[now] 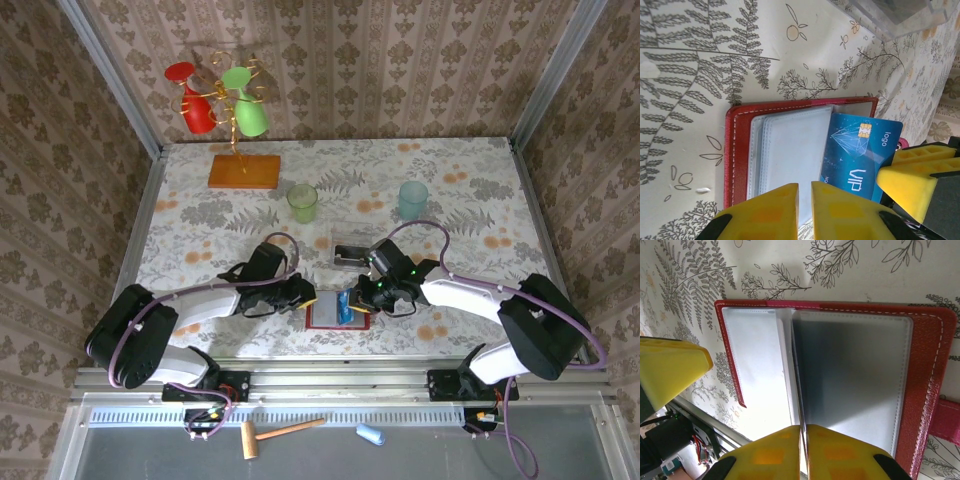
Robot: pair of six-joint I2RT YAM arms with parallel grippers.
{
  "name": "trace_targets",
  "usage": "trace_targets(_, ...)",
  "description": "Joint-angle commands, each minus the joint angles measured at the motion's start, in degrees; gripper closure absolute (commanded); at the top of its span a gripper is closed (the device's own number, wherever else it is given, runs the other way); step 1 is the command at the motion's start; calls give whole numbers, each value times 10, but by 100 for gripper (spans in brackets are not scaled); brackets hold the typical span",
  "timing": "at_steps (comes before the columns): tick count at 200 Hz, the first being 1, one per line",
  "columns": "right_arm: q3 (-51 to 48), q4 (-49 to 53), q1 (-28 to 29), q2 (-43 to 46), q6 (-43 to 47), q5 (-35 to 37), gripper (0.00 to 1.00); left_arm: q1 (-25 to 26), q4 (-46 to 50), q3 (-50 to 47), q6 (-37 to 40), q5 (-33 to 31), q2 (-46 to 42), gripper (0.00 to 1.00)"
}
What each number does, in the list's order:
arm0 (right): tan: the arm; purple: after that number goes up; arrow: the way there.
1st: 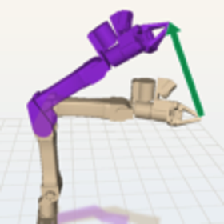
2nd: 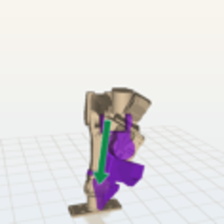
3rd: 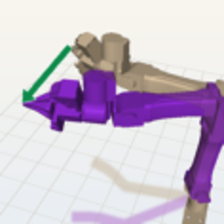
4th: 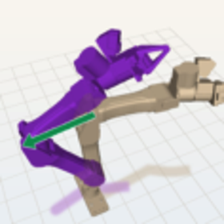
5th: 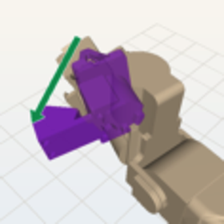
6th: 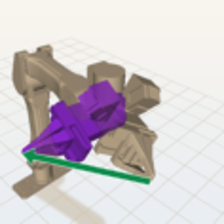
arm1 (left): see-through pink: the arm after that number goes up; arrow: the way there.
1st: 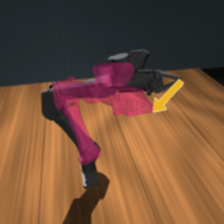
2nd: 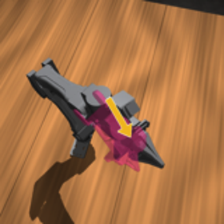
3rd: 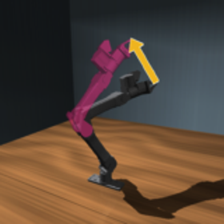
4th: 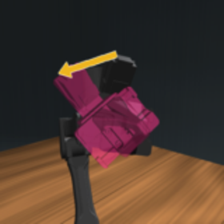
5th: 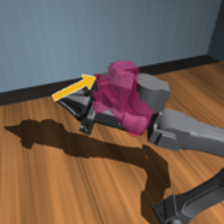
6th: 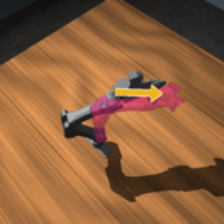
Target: Take the credit cards out of the card holder
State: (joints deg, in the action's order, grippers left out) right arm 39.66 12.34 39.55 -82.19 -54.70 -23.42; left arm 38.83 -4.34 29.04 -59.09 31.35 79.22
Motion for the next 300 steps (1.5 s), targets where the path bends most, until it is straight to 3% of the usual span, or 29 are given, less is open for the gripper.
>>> trace_targets(1, 17, 31, 5, 18, -7, 25, 90, -9, 0, -10, 18, 20, -5, 85)
trace_targets(77, 24, 59, 5, 48, 6, 42, 94, -37, 8, -2, 30, 30, -5, 85)
trace_targets(114, 60, 133, 4, 48, 71, 62, 97, -48, 15, 3, 33, 26, -9, 84)
trace_targets(184, 181, 319, 3, -1, 384, 72, 100, -61, 21, -9, 33, 20, -29, 83)
trace_targets(264, 304, 499, 9, -64, 715, 146, 100, -71, 34, -21, 40, 14, -54, 82)
trace_targets(300, 350, 541, 8, -91, 811, 172, 100, -75, 41, -26, 43, 11, -67, 81)
